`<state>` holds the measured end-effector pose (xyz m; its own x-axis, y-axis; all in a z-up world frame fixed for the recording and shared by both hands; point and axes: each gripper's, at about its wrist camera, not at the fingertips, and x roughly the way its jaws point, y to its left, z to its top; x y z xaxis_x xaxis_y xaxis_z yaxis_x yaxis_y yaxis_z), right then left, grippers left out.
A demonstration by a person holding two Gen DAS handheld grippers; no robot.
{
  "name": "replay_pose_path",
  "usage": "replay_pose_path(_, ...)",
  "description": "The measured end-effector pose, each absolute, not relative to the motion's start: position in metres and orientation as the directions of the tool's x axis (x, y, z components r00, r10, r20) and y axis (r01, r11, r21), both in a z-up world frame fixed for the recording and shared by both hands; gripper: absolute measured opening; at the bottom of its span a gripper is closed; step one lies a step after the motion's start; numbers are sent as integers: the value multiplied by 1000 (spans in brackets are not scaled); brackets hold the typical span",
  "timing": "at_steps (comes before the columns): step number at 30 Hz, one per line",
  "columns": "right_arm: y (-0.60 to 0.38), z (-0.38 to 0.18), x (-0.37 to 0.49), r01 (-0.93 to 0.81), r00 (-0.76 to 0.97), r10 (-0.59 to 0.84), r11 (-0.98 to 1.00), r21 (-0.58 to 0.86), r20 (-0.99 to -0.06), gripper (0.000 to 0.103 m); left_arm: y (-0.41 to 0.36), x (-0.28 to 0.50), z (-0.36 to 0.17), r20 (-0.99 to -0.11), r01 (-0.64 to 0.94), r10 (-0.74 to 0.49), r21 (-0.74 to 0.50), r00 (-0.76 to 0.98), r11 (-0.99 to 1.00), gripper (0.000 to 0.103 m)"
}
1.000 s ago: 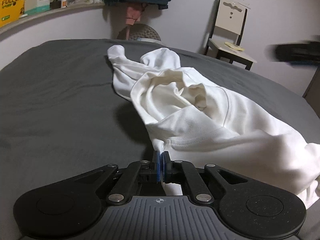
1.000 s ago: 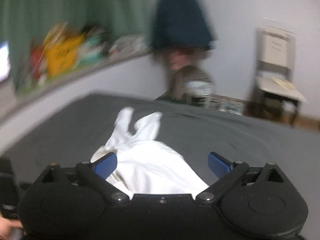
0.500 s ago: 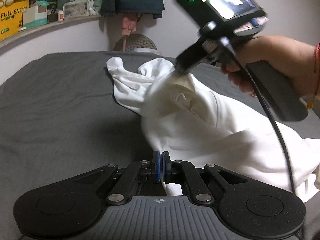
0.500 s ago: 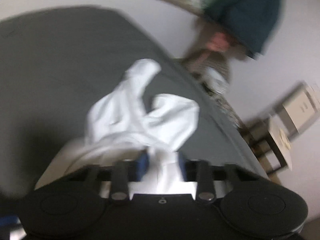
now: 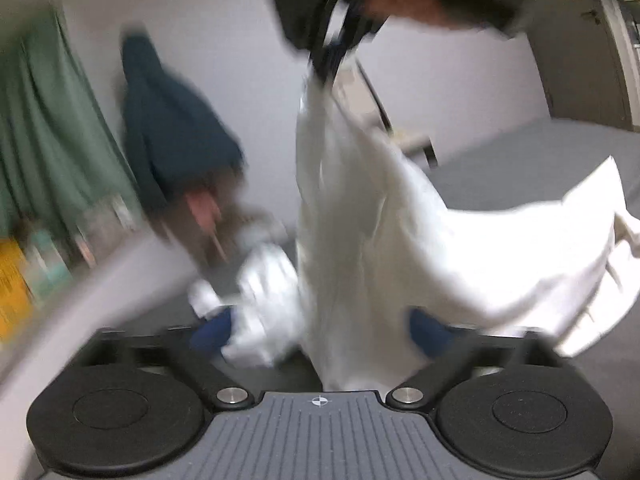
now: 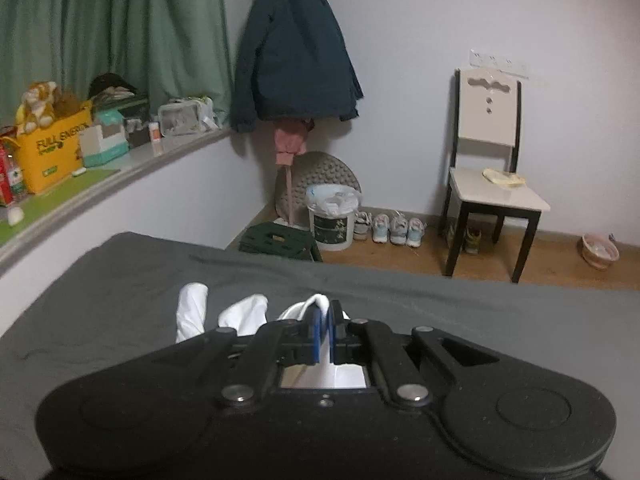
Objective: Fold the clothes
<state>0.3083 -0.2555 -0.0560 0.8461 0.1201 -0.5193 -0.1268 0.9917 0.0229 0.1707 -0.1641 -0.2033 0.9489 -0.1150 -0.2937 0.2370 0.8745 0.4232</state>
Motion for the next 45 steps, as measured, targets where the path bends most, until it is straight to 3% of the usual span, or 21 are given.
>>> replay_pose_path(3, -249, -39, 303, -159, 849, 140, 987, 6, -510, 5, -175, 162, -194, -220, 206, -111, 478, 969, 854, 100)
replay_pose_path(7, -245, -27, 289, -183, 862, 155, 983, -11, -483, 5, -178, 174, -196, -206, 208, -106, 576, 973, 790, 96)
replay_pose_path(10, -247, -21, 278, -199, 869, 168, 980, -18, -465, 5, -180, 185, -202, -228, 246, -125, 644, 966, 724, 78)
replay_pose_path(12, -248, -16, 272, -207, 872, 176, 978, -19, -456, 5, -182, 193, -208, -250, 266, -125, 684, 960, 679, 61)
replay_pose_path(17, -252, -11, 261, -217, 879, 183, 976, -29, -440, 5, -182, 208, -218, -230, 269, -146, 725, 962, 633, 57)
replay_pose_path(18, -253, -10, 260, -220, 879, 186, 975, -28, -439, 5, -183, 208, -219, -227, 275, -158, 732, 961, 624, 36)
replay_pose_path(20, -254, -11, 258, -226, 879, 191, 974, -27, -437, 5, -185, 210, -220, -245, 294, -166, 722, 955, 626, 9)
replay_pose_path(28, -259, -23, 232, -252, 868, 211, 967, -33, -449, 5, -156, 187, -205, -244, 190, -50, 597, 969, 779, 4)
replay_pose_path(35, -241, -98, 189, -365, 770, 269, 930, -53, -579, 8, -117, 173, -208, -461, 65, 70, 270, 885, 961, 4)
replay_pose_path(36, -236, -111, 185, -389, 747, 273, 919, -65, -607, 10, -113, 173, -211, -478, 39, 85, 244, 874, 969, 4)
replay_pose_path(40, -209, -155, 163, -555, 652, 283, 810, -189, -704, 41, -93, 178, -220, -567, -54, 116, 125, 816, 991, 4)
replay_pose_path(45, -208, -157, 134, -683, 684, 311, 592, -428, -660, 48, -74, 187, -237, -630, -130, 117, 25, 767, 991, 4)
